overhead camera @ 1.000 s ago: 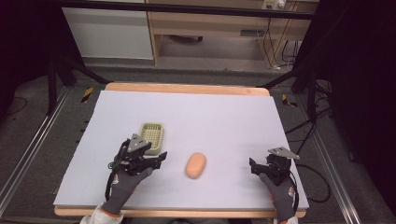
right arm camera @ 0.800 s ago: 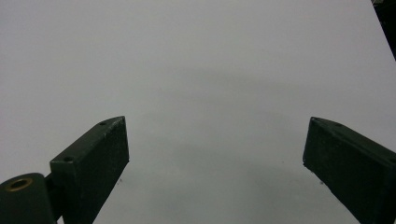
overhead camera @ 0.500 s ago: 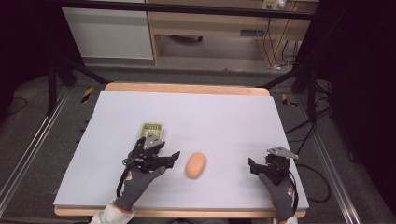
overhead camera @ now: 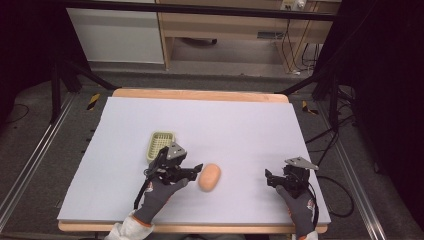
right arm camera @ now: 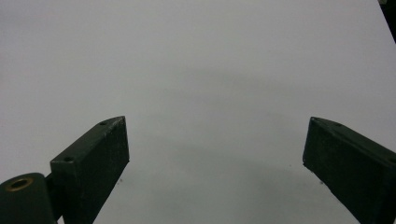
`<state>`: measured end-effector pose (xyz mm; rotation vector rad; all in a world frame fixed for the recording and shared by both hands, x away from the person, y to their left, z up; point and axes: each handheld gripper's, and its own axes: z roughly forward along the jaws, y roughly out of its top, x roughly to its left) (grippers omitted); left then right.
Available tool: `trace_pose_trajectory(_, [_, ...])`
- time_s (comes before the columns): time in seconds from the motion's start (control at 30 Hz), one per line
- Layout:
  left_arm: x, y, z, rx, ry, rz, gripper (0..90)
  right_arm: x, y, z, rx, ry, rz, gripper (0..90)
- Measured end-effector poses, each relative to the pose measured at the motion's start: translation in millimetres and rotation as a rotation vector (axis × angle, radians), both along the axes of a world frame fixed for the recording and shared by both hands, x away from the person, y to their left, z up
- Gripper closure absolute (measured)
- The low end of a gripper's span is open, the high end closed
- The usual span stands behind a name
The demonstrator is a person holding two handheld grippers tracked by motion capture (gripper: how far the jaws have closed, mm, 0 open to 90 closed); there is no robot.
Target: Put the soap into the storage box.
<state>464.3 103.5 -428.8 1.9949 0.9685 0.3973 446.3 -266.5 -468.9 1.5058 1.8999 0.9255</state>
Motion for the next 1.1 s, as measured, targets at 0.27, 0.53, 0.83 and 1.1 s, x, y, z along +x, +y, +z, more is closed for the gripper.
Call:
trace_pose_trajectory(0.27, [1.8,-11.4,-4.6,0.019,0.014,-0.011,26.8,0.7,1.1,-1.0,-0.004,0.004,0.002,7.4])
trace_pose_trajectory(0.53, [-0.1,-25.1,-12.4,0.065,0.027,-0.038,25.6,0.4,0.9,-0.7,-0.005,0.002,0.002,7.4])
trace_pose_trajectory(0.83, [-0.2,-37.0,-20.1,0.092,0.042,-0.047,25.2,0.4,1.4,-1.0,0.000,0.007,0.003,7.4])
trace_pose_trajectory(1.1, [2.8,-47.2,-26.0,0.103,0.066,-0.054,24.1,1.0,1.6,-1.9,-0.003,0.010,0.005,7.3])
